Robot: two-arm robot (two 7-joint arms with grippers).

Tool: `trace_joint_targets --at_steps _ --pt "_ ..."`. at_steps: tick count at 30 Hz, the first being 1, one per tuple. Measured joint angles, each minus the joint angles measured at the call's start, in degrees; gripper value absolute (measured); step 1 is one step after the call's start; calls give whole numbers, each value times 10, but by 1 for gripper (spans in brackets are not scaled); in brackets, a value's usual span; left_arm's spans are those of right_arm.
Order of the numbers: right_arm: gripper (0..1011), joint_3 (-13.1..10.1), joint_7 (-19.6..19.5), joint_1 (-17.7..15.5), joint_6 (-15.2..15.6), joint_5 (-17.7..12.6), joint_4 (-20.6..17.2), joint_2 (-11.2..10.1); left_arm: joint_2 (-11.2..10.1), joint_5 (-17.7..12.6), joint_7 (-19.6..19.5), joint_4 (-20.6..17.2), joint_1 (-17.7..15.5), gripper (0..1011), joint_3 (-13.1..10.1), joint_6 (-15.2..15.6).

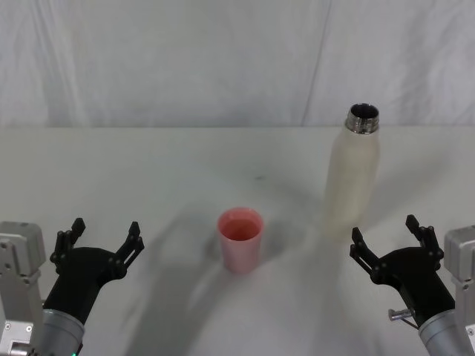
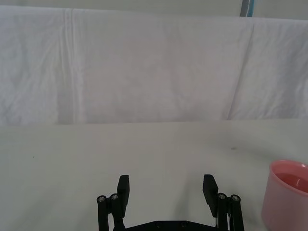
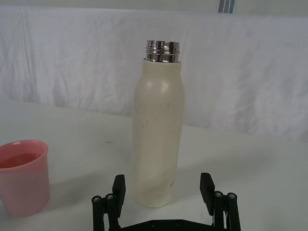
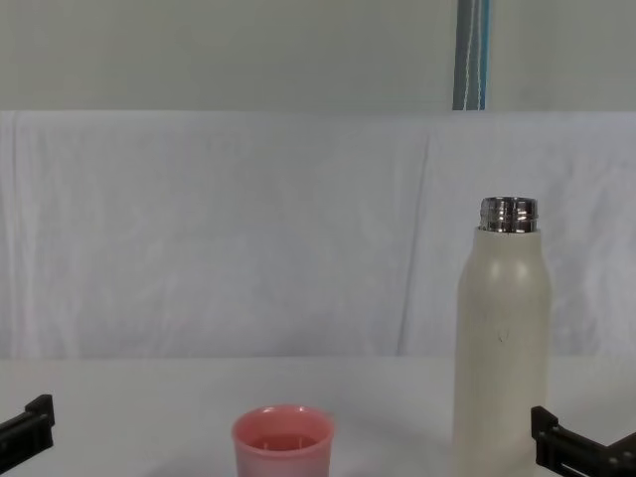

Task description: Grasp the thermos with one hand and pour water into the cup lid.

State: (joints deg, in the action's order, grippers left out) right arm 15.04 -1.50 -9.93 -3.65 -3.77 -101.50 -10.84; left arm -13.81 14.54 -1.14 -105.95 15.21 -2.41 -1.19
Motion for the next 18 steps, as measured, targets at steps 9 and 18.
trace_joint_targets --at_steps 9,18 --pt "1000 0 0 0 0 0 0 0 0 0 0 0 0 1001 0 0" --pt "1000 0 0 0 0 0 0 0 0 0 0 0 0 1001 0 0"
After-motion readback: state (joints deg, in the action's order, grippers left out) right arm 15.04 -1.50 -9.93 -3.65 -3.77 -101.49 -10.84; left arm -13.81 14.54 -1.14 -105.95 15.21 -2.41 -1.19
